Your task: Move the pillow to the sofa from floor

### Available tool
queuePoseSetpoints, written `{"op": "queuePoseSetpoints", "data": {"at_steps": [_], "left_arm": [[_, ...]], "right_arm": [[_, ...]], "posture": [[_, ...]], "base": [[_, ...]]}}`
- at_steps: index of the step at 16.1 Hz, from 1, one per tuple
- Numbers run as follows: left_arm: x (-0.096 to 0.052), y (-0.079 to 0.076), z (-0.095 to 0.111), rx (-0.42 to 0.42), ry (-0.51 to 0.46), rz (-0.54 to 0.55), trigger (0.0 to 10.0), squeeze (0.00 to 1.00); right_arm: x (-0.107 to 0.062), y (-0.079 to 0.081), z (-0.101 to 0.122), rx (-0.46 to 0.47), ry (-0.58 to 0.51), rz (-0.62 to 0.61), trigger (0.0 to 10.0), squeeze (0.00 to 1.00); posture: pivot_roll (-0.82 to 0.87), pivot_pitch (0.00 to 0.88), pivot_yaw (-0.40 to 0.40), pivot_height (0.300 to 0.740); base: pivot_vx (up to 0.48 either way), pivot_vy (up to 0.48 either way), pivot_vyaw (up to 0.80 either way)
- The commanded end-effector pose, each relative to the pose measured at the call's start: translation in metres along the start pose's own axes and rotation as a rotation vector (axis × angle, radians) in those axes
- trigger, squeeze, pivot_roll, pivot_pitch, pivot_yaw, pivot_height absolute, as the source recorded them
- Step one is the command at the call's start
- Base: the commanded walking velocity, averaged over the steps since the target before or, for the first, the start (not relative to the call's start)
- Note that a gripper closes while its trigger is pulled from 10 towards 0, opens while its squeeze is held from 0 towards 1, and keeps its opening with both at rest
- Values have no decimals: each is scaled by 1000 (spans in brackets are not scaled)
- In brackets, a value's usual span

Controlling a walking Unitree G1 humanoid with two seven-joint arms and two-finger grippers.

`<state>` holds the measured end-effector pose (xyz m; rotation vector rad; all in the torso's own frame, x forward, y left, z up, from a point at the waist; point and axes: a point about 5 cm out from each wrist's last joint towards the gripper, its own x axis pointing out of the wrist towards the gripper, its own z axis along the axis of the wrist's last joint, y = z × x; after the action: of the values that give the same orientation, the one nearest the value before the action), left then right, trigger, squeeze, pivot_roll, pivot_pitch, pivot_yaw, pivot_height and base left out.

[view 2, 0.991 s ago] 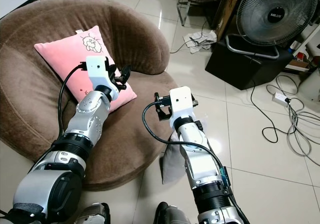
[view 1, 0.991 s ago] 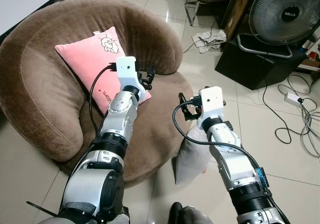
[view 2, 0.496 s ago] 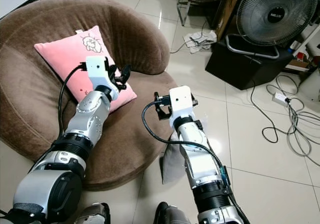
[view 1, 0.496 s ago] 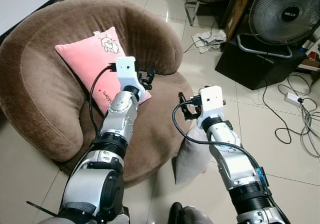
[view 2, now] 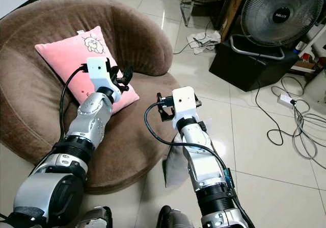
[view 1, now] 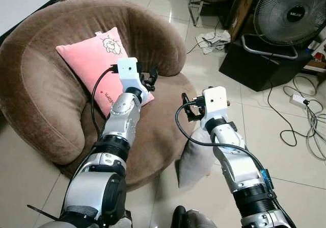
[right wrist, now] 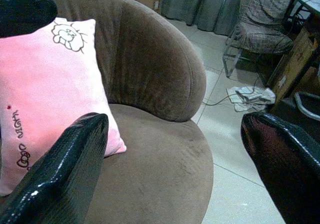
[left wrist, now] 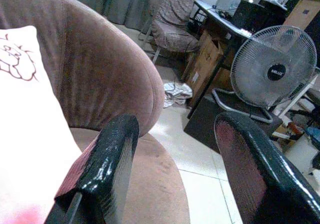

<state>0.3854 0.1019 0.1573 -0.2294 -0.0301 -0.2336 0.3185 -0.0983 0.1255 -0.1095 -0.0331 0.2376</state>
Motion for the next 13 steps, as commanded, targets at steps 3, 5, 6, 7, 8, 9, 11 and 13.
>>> {"op": "queuePoseSetpoints", "data": {"at_steps": [3,5,6,7,8,9,11,13], "left_arm": [[3,-7,5,-14,-14,-17,10000,0],[3,-7,5,-11,-14,-18,10000,0],[3,-7,5,-12,-14,-19,10000,0],[3,-7,5,-15,-15,-23,10000,0],[3,-7,5,-17,-14,-23,10000,0],[3,-8,5,-16,-14,-22,10000,0],[4,-8,6,-20,-17,-23,10000,0],[4,-8,6,-23,-12,-19,10000,0]], "right_arm": [[1,-2,0,-6,6,-10,10000,0],[0,-2,0,-6,5,-12,10000,0],[0,-2,0,-6,6,-12,10000,0],[0,-3,-1,-7,6,-14,10000,0],[0,-3,-1,-8,7,-14,10000,0],[0,-3,0,-7,6,-15,10000,0],[0,-3,0,-8,6,-16,10000,0],[0,-3,0,-8,6,-16,10000,0]], "posture": [[53,196,-80,740],[53,197,-78,740],[51,197,-78,740],[50,195,-78,740],[51,194,-78,740],[50,193,-78,740],[50,193,-78,740],[50,197,-78,740]], "base": [[0,0,0],[0,0,0],[0,0,0],[0,0,0],[0,0,0],[0,0,0],[0,0,0],[-187,0,0]]}}
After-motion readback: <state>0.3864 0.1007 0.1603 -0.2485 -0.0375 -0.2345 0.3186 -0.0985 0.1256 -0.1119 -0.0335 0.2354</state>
